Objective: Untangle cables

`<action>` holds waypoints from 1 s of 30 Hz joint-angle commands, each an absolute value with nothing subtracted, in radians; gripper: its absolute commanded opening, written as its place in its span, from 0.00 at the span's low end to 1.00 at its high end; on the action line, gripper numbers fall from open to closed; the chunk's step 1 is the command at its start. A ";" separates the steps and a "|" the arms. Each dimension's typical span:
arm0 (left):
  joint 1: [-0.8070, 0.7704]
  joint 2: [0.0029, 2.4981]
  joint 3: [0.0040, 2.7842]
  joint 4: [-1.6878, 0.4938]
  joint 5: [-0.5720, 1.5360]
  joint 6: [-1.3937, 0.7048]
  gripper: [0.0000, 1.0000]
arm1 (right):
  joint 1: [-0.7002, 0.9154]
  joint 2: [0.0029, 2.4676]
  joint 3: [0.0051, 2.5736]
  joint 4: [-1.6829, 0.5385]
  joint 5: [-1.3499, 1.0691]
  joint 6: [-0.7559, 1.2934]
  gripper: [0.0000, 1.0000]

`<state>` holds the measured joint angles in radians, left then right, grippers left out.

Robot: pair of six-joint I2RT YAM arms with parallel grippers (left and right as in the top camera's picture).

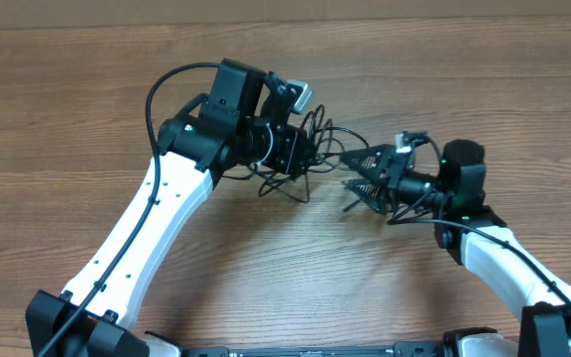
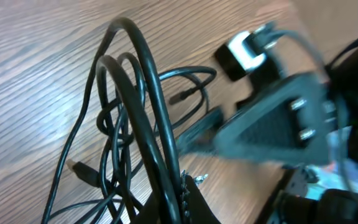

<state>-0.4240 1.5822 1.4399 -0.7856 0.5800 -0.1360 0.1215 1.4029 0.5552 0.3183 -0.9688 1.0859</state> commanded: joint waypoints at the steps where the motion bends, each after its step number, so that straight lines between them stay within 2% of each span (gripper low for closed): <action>1: -0.418 1.564 1.443 -0.741 0.750 -0.150 0.04 | 0.145 1.390 0.562 0.295 -0.895 1.093 0.99; 3: -0.418 1.555 1.443 -0.711 0.818 -0.155 0.04 | 0.145 1.390 0.562 0.271 -0.866 1.097 0.98; 6: -0.418 1.539 1.443 -0.699 0.855 -0.158 0.04 | 0.145 1.390 0.562 0.277 -0.849 1.122 0.89; 10: -0.418 1.524 1.443 -0.718 0.858 -0.158 0.04 | 0.145 1.390 0.562 0.322 -0.845 1.179 0.87; 17: -0.418 1.522 1.443 -0.748 0.858 -0.157 0.04 | 0.145 1.390 0.562 0.392 -0.795 1.186 0.63; 26: -0.393 1.522 1.443 -0.745 0.821 -0.142 0.04 | 0.144 1.390 0.562 0.392 -0.724 1.185 0.56; 30: -0.364 1.522 1.443 -0.747 0.842 -0.142 0.04 | 0.144 1.390 0.562 0.392 -0.687 1.185 0.35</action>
<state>-0.3866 1.5558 1.4399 -0.7483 0.8154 -0.1539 0.1421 1.4029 0.5552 0.3828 -0.7338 1.1812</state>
